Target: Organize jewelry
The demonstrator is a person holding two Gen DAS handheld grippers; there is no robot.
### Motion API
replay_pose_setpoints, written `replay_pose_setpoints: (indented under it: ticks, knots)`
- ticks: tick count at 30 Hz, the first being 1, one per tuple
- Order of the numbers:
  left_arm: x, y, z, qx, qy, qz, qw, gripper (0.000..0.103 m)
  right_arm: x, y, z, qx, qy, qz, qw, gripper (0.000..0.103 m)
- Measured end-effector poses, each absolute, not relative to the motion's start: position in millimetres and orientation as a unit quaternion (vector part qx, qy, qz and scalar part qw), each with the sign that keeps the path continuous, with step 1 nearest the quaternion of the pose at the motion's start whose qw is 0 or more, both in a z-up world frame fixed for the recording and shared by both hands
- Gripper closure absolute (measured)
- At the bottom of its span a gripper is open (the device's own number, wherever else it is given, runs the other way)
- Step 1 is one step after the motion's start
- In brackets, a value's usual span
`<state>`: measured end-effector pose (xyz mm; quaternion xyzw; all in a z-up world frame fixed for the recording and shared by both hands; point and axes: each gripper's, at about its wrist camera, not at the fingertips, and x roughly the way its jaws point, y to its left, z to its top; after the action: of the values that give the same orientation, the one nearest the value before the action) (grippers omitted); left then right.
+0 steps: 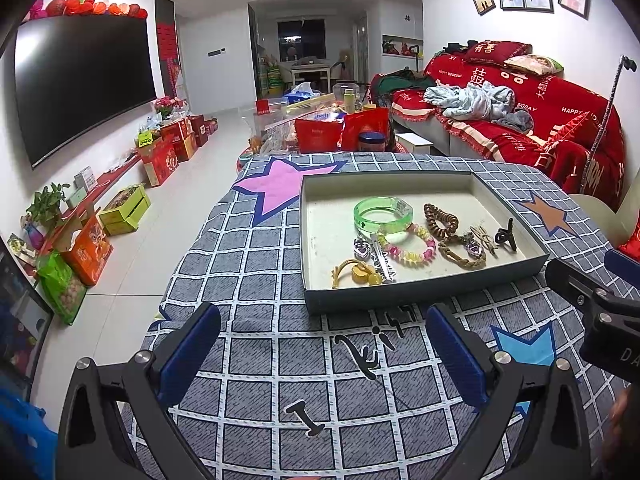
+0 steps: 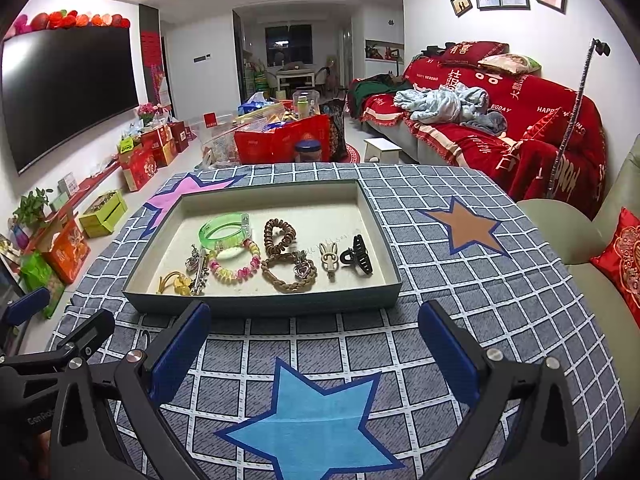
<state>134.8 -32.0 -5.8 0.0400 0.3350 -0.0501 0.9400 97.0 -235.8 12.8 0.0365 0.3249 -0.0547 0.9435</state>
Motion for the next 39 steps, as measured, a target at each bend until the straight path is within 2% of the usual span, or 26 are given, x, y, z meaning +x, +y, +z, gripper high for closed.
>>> replay_pose_setpoints:
  ticks: [39]
  knots:
    - [129.7, -25.7, -10.0, 0.034, 0.335, -0.047, 0.94, 0.0, 97.1, -236.7, 12.0, 0.039, 0.326, -0.054, 0.943, 0.0]
